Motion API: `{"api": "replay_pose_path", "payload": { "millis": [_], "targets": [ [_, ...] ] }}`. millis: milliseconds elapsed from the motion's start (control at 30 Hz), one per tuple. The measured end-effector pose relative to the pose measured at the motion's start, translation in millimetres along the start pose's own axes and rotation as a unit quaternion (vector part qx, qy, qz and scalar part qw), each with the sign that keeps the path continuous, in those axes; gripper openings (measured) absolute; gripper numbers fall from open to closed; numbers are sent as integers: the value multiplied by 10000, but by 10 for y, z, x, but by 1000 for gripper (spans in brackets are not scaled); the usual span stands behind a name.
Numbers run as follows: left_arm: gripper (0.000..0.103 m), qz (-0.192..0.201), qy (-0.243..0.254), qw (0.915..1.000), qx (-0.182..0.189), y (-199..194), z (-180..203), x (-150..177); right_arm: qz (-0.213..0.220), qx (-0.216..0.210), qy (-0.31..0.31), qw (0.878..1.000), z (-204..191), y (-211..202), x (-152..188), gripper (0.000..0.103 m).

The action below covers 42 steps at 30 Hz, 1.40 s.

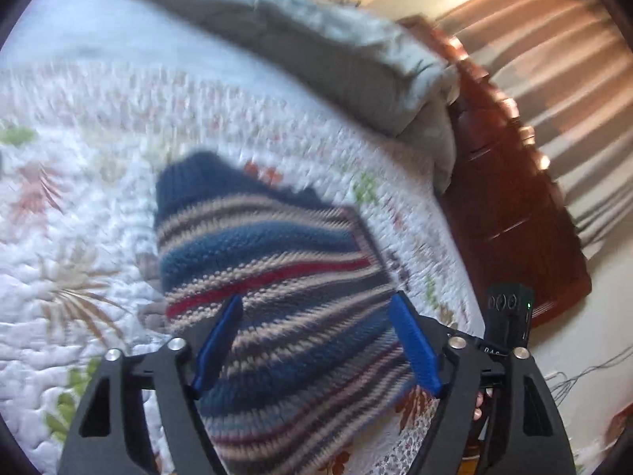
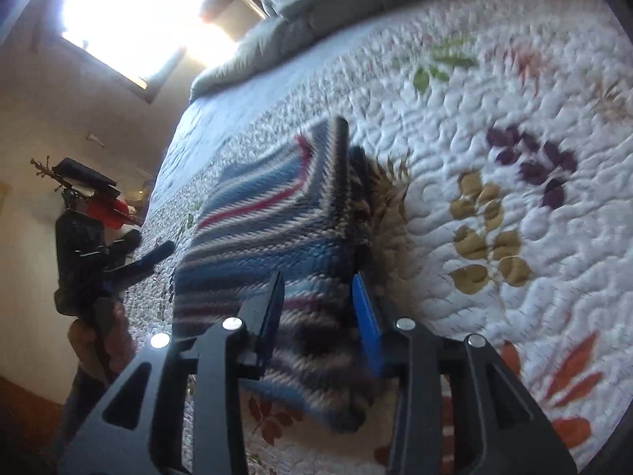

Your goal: Fold small clothes

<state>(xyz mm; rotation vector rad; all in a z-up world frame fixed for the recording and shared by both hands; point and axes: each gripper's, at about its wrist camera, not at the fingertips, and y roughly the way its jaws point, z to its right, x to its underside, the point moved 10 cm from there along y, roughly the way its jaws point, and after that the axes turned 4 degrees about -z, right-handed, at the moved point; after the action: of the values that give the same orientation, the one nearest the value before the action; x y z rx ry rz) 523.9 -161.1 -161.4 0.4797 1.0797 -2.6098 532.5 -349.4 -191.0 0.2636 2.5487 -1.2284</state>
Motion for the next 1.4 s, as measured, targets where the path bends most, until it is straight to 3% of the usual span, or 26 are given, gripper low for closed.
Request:
{"api": "replay_pose_path", "payload": {
  "millis": [67, 167, 333, 400, 500, 733, 800, 867, 1133, 1300, 1400],
  "targets": [
    [81, 135, 182, 9994, 246, -219, 159, 101, -20, -192, -103, 9998, -150, -74, 146, 36],
    [82, -98, 168, 9981, 591, -260, 287, 387, -99, -172, -158, 9997, -223, -28, 360, 35],
    [81, -652, -419, 9963, 384, 124, -63, 757, -232, -49, 292, 9993, 29, 214, 558, 30],
    [78, -669, -605, 9952, 382, 192, -181, 843, -367, 30, 391, 9986, 153, 324, 642, 23],
    [79, -553, -651, 9953, 459, 117, -145, 872, -388, -46, 462, 9982, 148, 295, 646, 23],
    [92, -290, -529, 9954, 738, -392, 40, 988, -235, -344, 574, 9975, -49, -113, 719, 63],
    [96, -271, -630, 9945, 791, -522, -6, 1035, -171, -432, 777, 9959, -26, -200, 693, 84],
    [99, -253, -834, 9932, 775, -598, -107, 1047, -119, -525, 975, 9938, 14, -239, 657, 91],
    [99, -409, -1890, 9760, 1003, -492, -730, 768, -503, -863, 1664, 9810, 310, 34, 250, 93],
    [99, -607, -2071, 9706, 1065, -153, -886, 504, -666, -980, 1878, 9750, 476, 366, -122, 93],
    [99, -778, -2084, 9707, 912, 107, -952, 420, -846, -1004, 1924, 9725, 527, 570, -231, 93]
  ]
}}
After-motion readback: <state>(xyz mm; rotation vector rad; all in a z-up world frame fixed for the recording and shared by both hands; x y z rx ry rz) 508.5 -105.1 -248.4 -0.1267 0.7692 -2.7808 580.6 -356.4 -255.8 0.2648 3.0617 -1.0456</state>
